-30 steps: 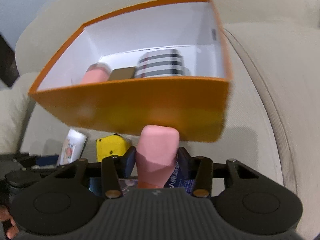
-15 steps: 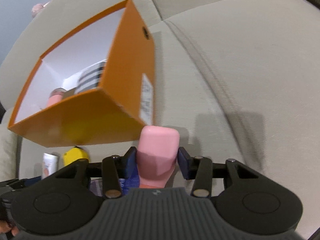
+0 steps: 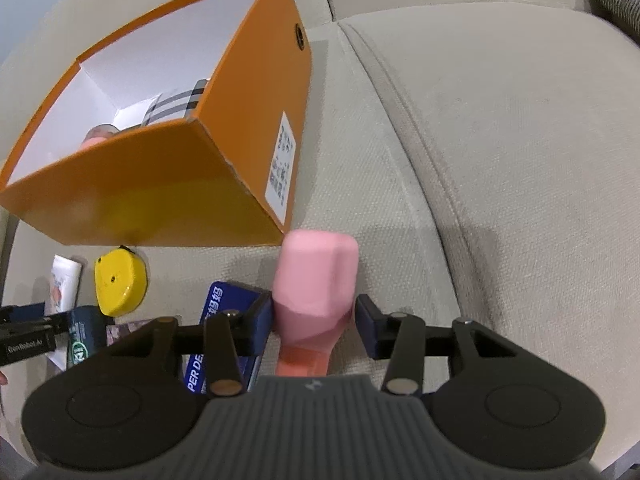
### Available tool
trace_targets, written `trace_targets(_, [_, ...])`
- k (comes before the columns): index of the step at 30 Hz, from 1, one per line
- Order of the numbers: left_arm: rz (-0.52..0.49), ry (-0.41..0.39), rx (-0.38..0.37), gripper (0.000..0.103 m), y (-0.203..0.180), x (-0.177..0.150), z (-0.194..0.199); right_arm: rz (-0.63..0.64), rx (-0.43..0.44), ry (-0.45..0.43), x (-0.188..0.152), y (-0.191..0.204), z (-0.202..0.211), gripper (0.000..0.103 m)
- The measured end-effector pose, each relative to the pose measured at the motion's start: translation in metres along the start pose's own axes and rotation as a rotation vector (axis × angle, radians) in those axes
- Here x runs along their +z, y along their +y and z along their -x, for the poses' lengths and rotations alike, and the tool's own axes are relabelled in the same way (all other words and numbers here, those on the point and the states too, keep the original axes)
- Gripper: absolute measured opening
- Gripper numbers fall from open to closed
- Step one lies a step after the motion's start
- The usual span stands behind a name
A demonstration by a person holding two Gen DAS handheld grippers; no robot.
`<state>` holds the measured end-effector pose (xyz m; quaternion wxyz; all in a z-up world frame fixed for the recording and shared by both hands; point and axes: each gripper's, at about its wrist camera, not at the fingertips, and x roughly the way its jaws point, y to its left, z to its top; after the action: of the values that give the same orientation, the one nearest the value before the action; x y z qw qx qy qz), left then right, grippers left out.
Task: Organize rigid objects
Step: 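Close the left tool on the white lotion bottle while the right tool grasps the pink bottle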
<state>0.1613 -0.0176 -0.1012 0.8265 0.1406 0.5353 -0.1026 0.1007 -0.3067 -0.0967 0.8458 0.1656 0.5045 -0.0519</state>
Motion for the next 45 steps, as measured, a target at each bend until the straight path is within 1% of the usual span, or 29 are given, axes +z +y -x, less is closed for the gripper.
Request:
trace_targets(3, [0.014,-0.001,-0.015,0.065,0.005,0.000,-0.001,0.029,-0.022,-0.002,0.000,0.005,-0.003,0.047])
trace_targets(7, [0.042,-0.001,-0.044,0.065,0.012,-0.001,-0.002,0.053,-0.045,0.015,-0.003,0.010,-0.006,0.046])
trace_targets(10, [0.053,0.005,-0.071,0.059,0.020,-0.001,-0.002,0.051,-0.046,0.014,-0.003,0.011,-0.005,0.045])
trace_targets(18, [0.073,-0.026,-0.077,0.057,0.024,0.000,0.005,0.032,-0.031,0.005,-0.004,0.006,0.000,0.045])
trace_targets(25, [0.072,-0.016,-0.090,0.058,0.029,-0.003,0.003,0.033,-0.027,0.012,-0.002,0.004,0.000,0.045])
trace_targets(27, [0.071,0.004,-0.096,0.058,0.031,-0.003,-0.001,0.030,-0.028,0.013,-0.001,0.003,-0.001,0.045])
trace_targets(30, [0.076,0.014,-0.098,0.059,0.030,-0.002,-0.009,0.032,-0.029,0.015,-0.001,0.003,-0.002,0.045])
trace_targets(35, [0.070,-0.006,-0.092,0.069,0.033,0.002,-0.013,0.031,-0.033,0.020,0.001,0.003,-0.004,0.045])
trace_targets(38, [0.082,-0.005,-0.108,0.071,0.037,0.004,-0.016,0.029,-0.034,0.021,0.001,0.003,-0.005,0.045])
trace_targets(39, [0.082,-0.004,-0.108,0.070,0.038,0.005,-0.016,0.028,-0.034,0.021,0.001,0.003,-0.005,0.045])
trace_targets(40, [0.079,-0.003,-0.116,0.065,0.038,0.005,-0.016,0.027,-0.034,0.021,0.001,0.003,-0.005,0.045])
trace_targets(41, [0.074,-0.005,-0.116,0.057,0.037,0.006,-0.016,0.026,-0.035,0.021,0.001,0.003,-0.006,0.045])
trace_targets(42, [0.069,-0.005,-0.116,0.055,0.036,0.006,-0.014,0.026,-0.035,0.022,0.001,0.004,-0.006,0.045])
trace_targets(45, [0.065,-0.012,-0.109,0.054,0.031,0.005,-0.012,0.025,-0.037,0.020,0.000,0.004,-0.007,0.045])
